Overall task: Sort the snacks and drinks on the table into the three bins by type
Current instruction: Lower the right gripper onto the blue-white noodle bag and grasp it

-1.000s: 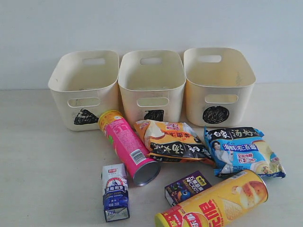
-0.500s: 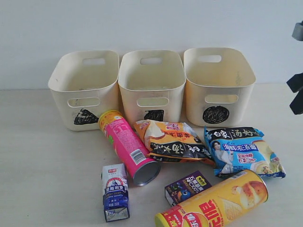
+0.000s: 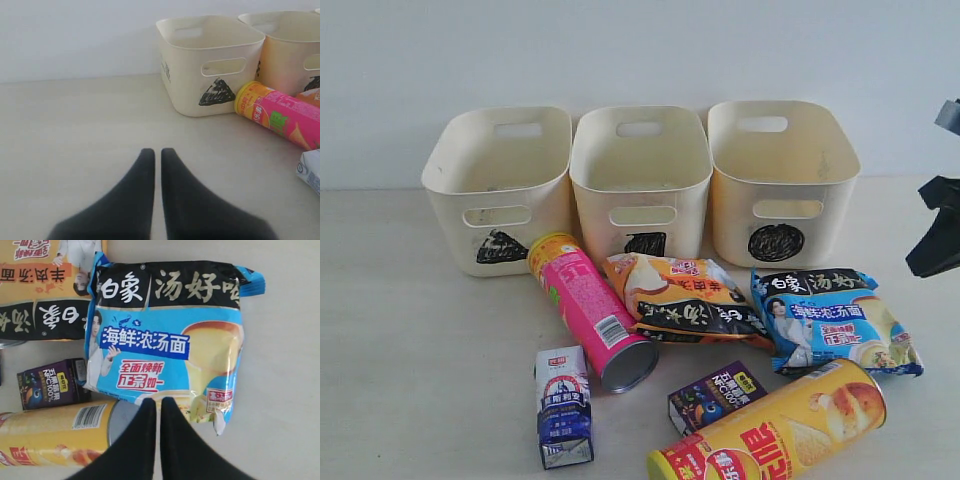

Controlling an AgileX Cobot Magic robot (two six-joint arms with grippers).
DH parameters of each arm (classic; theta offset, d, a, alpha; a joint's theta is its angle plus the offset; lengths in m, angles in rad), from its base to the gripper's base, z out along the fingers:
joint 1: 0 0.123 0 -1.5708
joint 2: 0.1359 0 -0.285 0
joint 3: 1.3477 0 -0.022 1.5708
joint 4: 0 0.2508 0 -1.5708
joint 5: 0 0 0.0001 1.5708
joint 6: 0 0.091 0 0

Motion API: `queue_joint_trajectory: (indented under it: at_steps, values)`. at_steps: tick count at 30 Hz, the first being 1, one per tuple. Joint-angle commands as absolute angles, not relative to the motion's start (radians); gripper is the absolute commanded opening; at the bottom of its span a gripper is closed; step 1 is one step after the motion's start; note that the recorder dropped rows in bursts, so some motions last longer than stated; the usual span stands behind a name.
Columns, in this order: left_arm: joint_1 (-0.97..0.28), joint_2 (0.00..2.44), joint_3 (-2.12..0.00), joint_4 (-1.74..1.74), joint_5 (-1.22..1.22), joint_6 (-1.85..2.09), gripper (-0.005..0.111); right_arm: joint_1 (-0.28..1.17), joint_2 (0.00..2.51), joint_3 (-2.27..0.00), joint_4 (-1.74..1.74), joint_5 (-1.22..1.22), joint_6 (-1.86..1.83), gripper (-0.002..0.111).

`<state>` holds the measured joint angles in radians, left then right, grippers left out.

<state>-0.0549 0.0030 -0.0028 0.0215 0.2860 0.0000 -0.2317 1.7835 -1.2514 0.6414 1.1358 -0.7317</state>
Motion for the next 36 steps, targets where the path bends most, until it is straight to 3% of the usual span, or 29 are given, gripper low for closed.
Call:
queue_joint_trajectory:
  at_steps: [1, 5, 8, 14, 16, 36]
  values:
    - [-0.051, 0.0, 0.0, 0.016, 0.285, 0.007, 0.004, -0.24, 1.852, -1.293, 0.655, 1.14, -0.742, 0.0]
    - [-0.051, 0.0, 0.0, 0.016, 0.285, 0.007, 0.004, -0.24, 1.875, -1.312, 0.654, 1.095, -0.742, 0.005]
    - [-0.051, 0.0, 0.0, 0.016, 0.285, 0.007, 0.004, -0.24, 1.884, -1.316, 0.654, 1.056, -0.742, 0.023]
    - [-0.051, 0.0, 0.0, 0.016, 0.285, 0.007, 0.004, -0.232, 1.911, -1.316, 0.657, 1.032, -0.744, 0.072]
    - [-0.051, 0.0, 0.0, 0.016, 0.285, 0.007, 0.004, -0.219, 1.925, -1.316, 0.657, 1.032, -0.767, 0.08]
    - [-0.051, 0.0, 0.0, 0.016, 0.285, 0.007, 0.004, -0.186, 2.058, -1.316, 0.695, 0.966, -0.82, 0.082]
